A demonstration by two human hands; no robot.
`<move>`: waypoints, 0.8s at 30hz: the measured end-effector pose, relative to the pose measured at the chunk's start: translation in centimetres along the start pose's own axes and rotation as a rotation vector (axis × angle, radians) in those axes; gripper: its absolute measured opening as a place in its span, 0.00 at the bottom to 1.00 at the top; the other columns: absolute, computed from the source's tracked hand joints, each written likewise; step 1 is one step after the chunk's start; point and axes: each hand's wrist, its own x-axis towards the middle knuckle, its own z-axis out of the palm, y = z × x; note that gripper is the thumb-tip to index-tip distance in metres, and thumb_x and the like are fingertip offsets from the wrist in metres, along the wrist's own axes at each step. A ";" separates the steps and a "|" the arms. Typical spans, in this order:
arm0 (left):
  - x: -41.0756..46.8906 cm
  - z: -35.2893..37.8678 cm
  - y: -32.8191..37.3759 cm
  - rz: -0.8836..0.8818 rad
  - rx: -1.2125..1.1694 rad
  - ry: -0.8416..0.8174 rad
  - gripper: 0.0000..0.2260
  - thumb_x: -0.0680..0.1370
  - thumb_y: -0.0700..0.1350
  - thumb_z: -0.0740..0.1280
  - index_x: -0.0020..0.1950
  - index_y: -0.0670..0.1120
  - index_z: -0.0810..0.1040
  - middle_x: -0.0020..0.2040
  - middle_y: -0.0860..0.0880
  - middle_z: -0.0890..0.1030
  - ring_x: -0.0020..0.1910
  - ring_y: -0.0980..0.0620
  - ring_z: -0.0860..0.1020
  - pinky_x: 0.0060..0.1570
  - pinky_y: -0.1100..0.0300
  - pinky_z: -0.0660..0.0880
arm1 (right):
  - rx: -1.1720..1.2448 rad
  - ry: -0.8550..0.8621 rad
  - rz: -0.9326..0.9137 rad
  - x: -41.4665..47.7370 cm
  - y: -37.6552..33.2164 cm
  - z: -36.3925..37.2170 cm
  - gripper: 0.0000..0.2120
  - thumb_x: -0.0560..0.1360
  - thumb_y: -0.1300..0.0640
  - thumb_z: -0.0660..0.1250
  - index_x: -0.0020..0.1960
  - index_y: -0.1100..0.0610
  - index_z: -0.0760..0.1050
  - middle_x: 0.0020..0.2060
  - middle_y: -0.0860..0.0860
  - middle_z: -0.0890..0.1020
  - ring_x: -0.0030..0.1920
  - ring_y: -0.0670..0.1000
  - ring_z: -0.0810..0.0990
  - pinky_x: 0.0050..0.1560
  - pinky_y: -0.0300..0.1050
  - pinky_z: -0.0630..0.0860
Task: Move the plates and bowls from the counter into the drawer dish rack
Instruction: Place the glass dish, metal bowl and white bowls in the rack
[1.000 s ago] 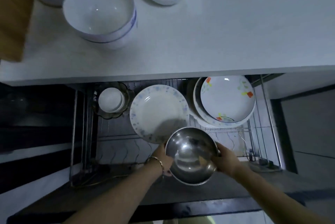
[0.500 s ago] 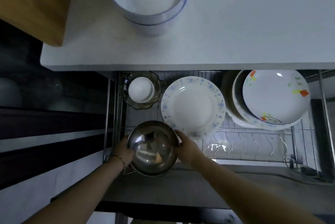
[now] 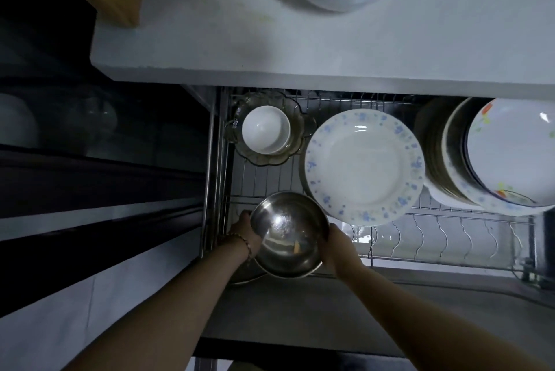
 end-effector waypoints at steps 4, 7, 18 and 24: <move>-0.1 -0.1 -0.4 -0.112 0.040 -0.078 0.40 0.75 0.56 0.62 0.77 0.47 0.40 0.76 0.39 0.60 0.73 0.39 0.63 0.70 0.45 0.64 | -0.023 0.018 0.022 -1.4 -1.4 -1.2 0.16 0.76 0.53 0.59 0.58 0.63 0.73 0.56 0.60 0.81 0.57 0.60 0.78 0.53 0.47 0.74; -3.0 -1.4 0.9 -0.027 0.047 0.075 0.40 0.75 0.51 0.66 0.78 0.45 0.44 0.77 0.40 0.55 0.75 0.41 0.59 0.73 0.50 0.61 | -0.129 -0.015 0.009 -3.9 -3.0 -3.8 0.20 0.74 0.49 0.62 0.59 0.63 0.73 0.55 0.58 0.81 0.52 0.57 0.78 0.47 0.43 0.71; -13.3 -17.7 18.1 0.719 -0.632 0.563 0.21 0.75 0.42 0.64 0.68 0.45 0.68 0.60 0.46 0.74 0.47 0.53 0.77 0.51 0.68 0.75 | 0.287 0.556 -0.450 -13.2 -20.1 -25.1 0.20 0.75 0.47 0.59 0.61 0.59 0.70 0.35 0.54 0.81 0.39 0.60 0.83 0.49 0.56 0.80; -13.2 -19.8 23.2 0.497 -0.739 -0.074 0.23 0.78 0.50 0.60 0.72 0.52 0.60 0.58 0.48 0.68 0.41 0.42 0.79 0.42 0.50 0.78 | 0.590 0.207 -0.376 -11.7 -24.2 -25.8 0.15 0.77 0.61 0.58 0.63 0.60 0.64 0.53 0.60 0.73 0.42 0.58 0.79 0.38 0.51 0.83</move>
